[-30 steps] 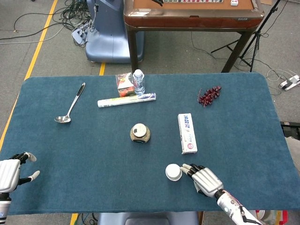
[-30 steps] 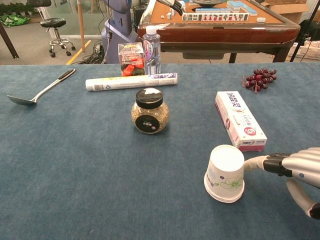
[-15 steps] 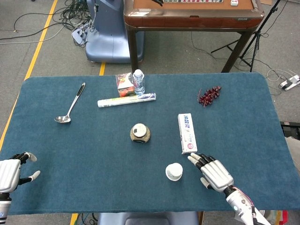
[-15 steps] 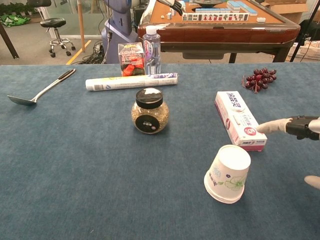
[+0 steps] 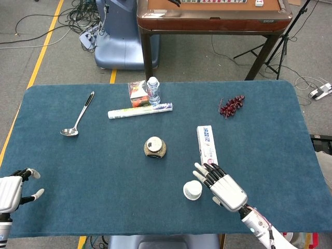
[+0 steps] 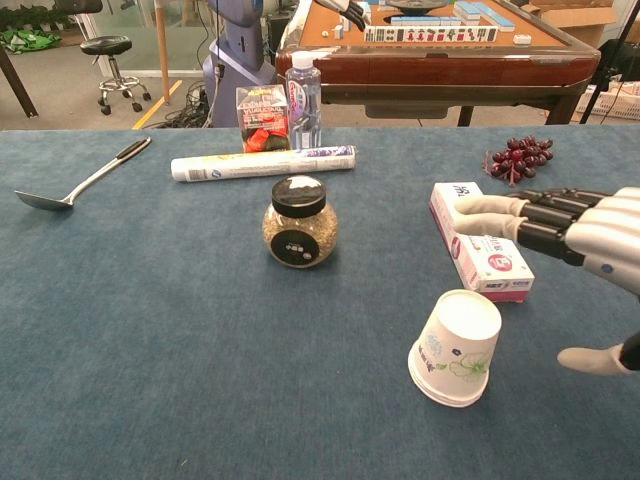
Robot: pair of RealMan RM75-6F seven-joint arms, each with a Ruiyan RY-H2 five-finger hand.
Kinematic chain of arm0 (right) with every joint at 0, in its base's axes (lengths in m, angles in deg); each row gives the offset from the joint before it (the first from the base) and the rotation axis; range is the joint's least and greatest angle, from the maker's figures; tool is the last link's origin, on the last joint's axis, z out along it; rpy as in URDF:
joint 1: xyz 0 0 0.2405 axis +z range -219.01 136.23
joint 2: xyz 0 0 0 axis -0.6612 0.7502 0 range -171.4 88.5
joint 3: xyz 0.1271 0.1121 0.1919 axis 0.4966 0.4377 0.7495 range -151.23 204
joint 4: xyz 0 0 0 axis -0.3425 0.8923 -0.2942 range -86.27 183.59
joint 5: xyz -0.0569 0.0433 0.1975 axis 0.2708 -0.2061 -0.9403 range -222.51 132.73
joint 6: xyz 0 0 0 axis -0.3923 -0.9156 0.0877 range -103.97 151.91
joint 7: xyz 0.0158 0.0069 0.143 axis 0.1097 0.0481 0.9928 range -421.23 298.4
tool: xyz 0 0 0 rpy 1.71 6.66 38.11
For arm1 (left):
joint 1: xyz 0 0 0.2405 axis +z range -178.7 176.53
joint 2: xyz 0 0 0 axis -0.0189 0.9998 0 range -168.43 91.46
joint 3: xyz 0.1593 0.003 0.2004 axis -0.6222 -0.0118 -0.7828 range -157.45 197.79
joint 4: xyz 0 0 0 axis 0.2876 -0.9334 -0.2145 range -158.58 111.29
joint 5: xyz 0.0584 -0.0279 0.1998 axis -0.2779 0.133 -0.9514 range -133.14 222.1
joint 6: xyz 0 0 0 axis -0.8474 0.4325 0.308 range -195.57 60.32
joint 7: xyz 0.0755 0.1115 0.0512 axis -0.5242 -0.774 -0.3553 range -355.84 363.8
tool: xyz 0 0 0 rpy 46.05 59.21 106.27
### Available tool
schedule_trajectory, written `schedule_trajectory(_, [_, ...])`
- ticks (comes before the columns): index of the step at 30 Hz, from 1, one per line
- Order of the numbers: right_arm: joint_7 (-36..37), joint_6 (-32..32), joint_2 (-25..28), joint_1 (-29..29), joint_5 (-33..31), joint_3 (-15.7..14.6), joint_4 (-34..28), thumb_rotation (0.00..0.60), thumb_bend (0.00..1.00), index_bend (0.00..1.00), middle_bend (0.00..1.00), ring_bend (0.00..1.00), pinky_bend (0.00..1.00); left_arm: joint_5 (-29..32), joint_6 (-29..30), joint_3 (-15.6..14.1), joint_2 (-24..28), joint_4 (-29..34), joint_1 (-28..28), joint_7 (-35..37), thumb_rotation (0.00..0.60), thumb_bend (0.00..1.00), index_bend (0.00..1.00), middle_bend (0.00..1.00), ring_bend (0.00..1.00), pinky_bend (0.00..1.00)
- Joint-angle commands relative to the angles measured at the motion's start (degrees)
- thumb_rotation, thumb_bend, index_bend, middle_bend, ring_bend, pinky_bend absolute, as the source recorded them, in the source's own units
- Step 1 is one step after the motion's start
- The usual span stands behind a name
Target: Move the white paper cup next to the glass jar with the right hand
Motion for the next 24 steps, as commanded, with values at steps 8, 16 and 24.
schedule_trajectory(8, [-1.54, 3.02, -3.91, 2.23, 1.60, 0.54, 1.60, 0.600, 0.00, 0.00, 0.00, 0.00, 0.09, 0.12, 0.02, 0.07, 0.14, -0.02, 0.04, 0.30, 0.600, 0.09, 0.50, 0.48, 0.49, 0.66])
schedule_trajectory(16, [-2.52, 4.55, -7.24, 3.50, 2.35, 0.74, 3.87, 0.600, 0.00, 0.00, 0.00, 0.00, 0.06, 0.22, 0.14, 0.15, 0.27, -0.07, 0.14, 0.74, 0.600, 0.09, 0.50, 0.48, 0.49, 0.66])
schedule_trajectory(24, [-4.02, 5.80, -10.16, 4.22, 0.50, 2.05, 5.68, 0.600, 0.00, 0.00, 0.00, 0.00, 0.06, 0.23, 0.19, 0.19, 0.35, -0.11, 0.17, 0.95, 0.600, 0.09, 0.50, 0.48, 0.49, 0.66])
